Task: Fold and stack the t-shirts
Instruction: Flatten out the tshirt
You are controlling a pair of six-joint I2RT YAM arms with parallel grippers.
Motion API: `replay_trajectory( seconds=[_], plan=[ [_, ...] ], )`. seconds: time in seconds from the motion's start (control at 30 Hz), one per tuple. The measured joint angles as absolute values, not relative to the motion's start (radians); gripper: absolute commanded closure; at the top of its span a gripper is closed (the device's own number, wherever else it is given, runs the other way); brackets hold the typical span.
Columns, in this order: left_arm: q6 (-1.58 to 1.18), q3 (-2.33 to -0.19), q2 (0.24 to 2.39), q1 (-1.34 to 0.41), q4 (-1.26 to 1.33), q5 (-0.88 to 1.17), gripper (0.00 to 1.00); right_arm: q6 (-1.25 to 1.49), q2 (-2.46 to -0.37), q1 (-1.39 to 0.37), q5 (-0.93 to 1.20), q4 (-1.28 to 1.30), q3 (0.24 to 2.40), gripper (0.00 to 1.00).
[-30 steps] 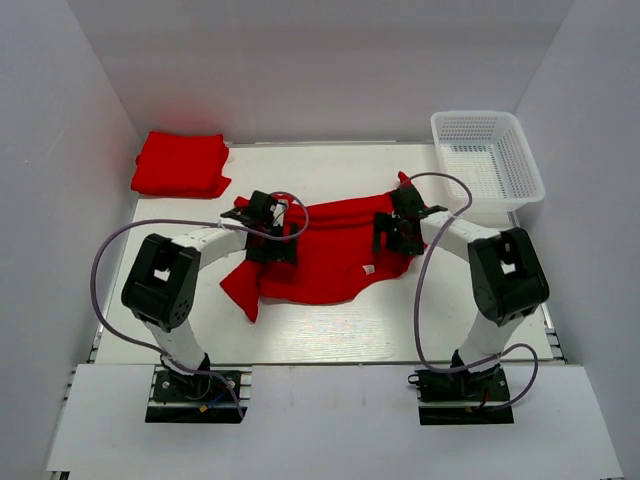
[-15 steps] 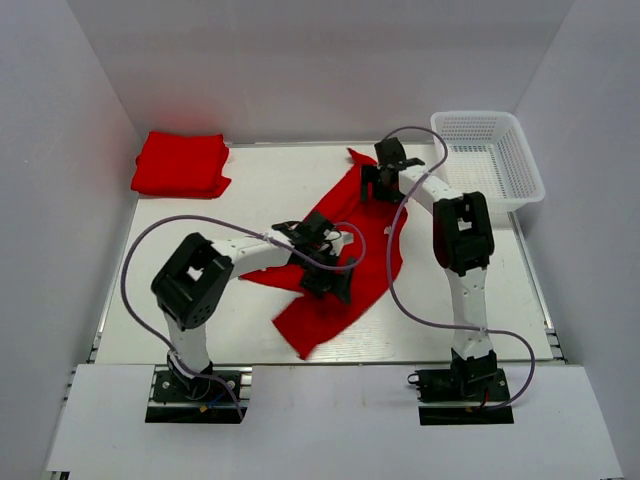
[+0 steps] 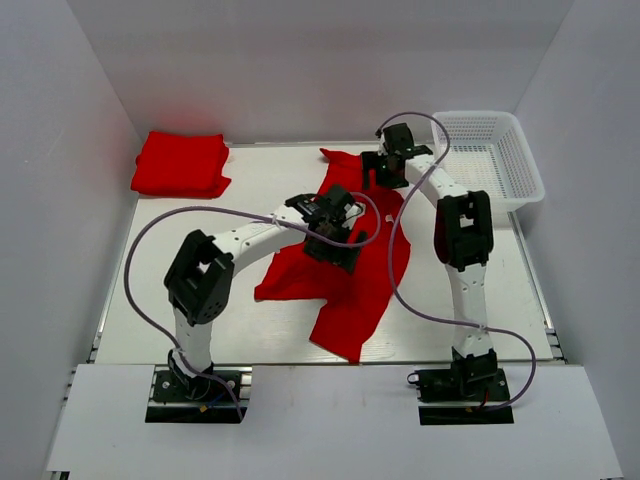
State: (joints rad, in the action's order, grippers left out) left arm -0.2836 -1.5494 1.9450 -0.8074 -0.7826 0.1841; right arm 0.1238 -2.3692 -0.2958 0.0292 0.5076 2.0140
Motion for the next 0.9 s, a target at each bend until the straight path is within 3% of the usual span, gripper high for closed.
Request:
replay_trajectory(
  seconds=[0.23, 0.57, 0.9],
  plan=[
    [-0.346, -1.466, 1.788, -0.802, -0.884, -0.059, 0.12, 0.183, -2.144, -0.248, -0.026, 0.560, 1.890, 0.10],
    [-0.406, -1.309, 1.714, -0.815, -0.813, -0.052, 0.18, 0.308, -1.581, -0.247, -0.164, 0.527, 1.314, 0.10],
    [-0.454, -1.328, 1.832, -0.809, -0.786, -0.146, 0.27, 0.337, -1.419, -0.249, -0.168, 0.583, 1.112, 0.10]
  ],
)
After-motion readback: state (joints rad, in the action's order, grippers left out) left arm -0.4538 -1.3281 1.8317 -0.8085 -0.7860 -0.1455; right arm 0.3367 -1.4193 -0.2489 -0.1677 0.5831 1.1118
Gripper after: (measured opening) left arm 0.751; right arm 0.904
